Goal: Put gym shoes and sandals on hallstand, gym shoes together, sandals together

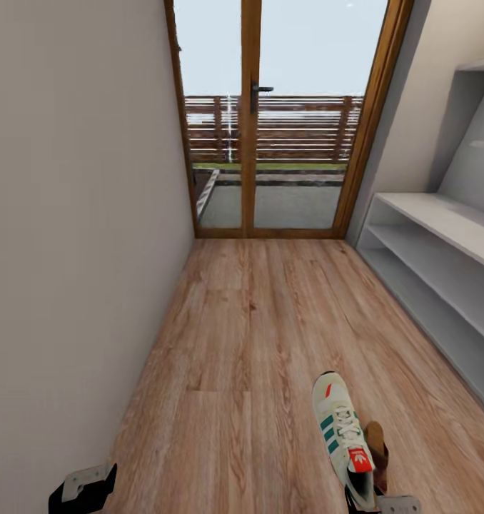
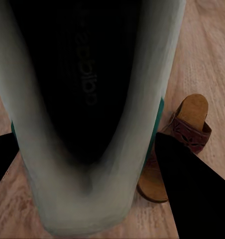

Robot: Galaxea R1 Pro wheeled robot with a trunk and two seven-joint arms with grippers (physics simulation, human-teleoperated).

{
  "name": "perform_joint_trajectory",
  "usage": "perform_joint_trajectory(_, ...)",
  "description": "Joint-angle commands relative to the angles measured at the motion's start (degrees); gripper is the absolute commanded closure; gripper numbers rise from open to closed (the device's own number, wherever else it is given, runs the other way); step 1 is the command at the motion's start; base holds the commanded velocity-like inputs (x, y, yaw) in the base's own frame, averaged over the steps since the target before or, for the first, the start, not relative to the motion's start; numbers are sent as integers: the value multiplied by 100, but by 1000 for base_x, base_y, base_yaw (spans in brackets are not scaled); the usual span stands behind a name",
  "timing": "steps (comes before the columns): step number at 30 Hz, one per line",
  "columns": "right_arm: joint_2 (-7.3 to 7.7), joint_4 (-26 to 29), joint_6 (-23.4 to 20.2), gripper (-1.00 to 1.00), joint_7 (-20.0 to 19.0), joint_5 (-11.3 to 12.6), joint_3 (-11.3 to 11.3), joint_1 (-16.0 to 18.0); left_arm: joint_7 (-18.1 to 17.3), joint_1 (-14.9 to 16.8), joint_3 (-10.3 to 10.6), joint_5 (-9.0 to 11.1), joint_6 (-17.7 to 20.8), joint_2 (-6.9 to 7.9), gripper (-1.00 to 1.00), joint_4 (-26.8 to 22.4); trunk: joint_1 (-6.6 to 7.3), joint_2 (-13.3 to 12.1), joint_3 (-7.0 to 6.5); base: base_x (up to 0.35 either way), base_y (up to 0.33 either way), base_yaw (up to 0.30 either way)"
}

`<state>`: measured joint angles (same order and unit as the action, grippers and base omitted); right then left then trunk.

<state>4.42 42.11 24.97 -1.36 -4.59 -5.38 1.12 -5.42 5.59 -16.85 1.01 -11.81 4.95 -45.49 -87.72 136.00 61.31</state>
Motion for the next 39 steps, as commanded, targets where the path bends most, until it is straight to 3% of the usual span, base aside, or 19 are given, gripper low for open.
perform_joint_trajectory(1,-3,-1,17,100,-13,-43,-20,2,-49,1,-18,7,-14,-3,-100,5,0,2,4,68,54,0)
perform_joint_trajectory(18,-6,-1,17,100,-13,-43,-21,1,-107,-5,4,-15,-5,-14,-100,9,0,2,4,106,8,0)
perform_joint_trajectory(20,-3,-1,17,100,-13,-44,-29,0,-180,2,136,-36,-5,-15,-100,3,0,2,4,33,0,0)
perform_joint_trajectory(25,-2,-1,17,100,-13,-44,-33,1,-448,50,922,-105,45,-13,-100,-74,0,2,4,9,0,0)
perform_joint_trajectory(28,-2,-1,17,100,-13,-44,-33,2,-487,83,1163,-108,77,-26,-100,-110,0,2,4,2,0,0)
perform_joint_trajectory(30,-2,-7,17,100,-13,-49,-30,2,-501,234,1380,-78,118,-131,-100,-330,0,2,4,0,0,0)
perform_joint_trajectory(36,-2,-4,17,100,-13,-47,-33,-1,-469,436,1425,-92,162,-365,-100,-389,0,2,4,0,0,0)
perform_joint_trajectory(39,-6,-2,17,100,-13,-44,-24,1,-473,441,1434,-102,119,-373,-100,-317,0,2,4,5,0,0)
